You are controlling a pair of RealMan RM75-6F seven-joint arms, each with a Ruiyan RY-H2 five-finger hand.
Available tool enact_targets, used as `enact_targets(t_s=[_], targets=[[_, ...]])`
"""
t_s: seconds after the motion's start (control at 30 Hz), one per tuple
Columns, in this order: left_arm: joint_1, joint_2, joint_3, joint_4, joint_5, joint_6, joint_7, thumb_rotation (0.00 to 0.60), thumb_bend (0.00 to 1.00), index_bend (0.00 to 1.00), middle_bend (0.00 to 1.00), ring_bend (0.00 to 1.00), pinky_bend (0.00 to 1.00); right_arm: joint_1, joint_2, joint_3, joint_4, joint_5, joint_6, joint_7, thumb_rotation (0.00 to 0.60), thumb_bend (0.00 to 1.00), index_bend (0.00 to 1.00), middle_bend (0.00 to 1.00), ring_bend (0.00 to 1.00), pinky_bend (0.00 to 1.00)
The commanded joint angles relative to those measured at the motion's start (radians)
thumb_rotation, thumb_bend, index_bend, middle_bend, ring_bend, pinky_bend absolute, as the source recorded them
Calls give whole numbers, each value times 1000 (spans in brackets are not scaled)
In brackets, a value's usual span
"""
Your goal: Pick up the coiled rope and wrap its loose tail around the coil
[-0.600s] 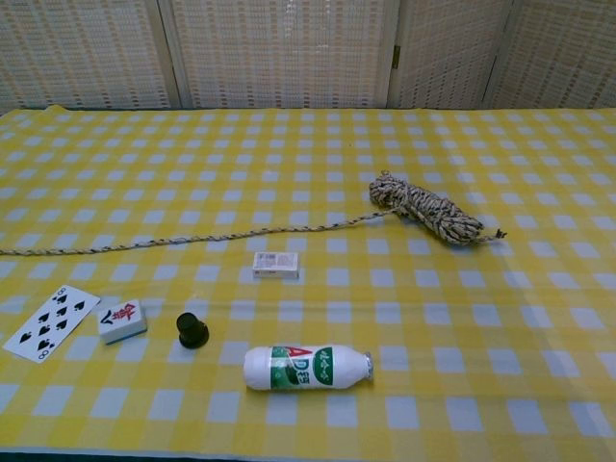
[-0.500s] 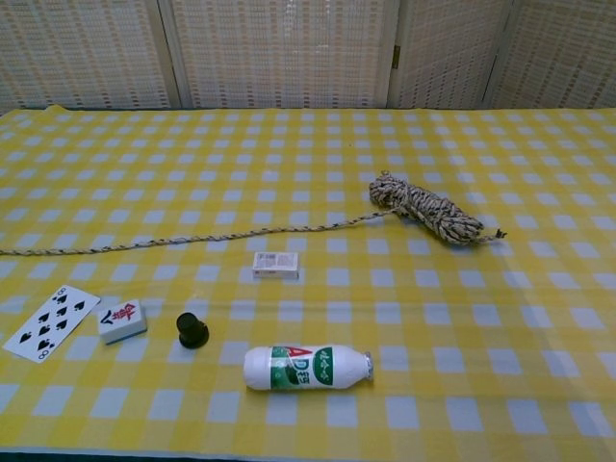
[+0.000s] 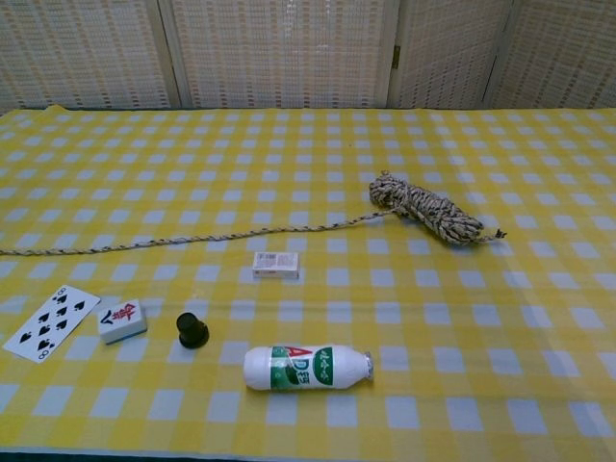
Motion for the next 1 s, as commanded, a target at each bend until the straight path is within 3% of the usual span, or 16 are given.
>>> enact_targets(t_s=[0.03,0.4,0.63,1.0], targets=[[3,1,2,-1,3,5,-2,600,128,79,23,38,0,25,6,2,-13,-2,-36,-1,600,323,0,36,145,0],[11,8,9,-8,22,18,-11,600,129,83,23,38,0,142,-26,49,-70,104,-206,-90,600,324,0,62,192,0],[16,12,16,-12,36,27,-16,600,129,86,23,38,0,260,-110,99,-64,219,-347,-138,600,323,0,64,192,12],[27,22,24,-17,47,34,-30,600,129,95,23,38,0,404,-298,154,48,399,-439,-233,600,324,0,0,17,13]])
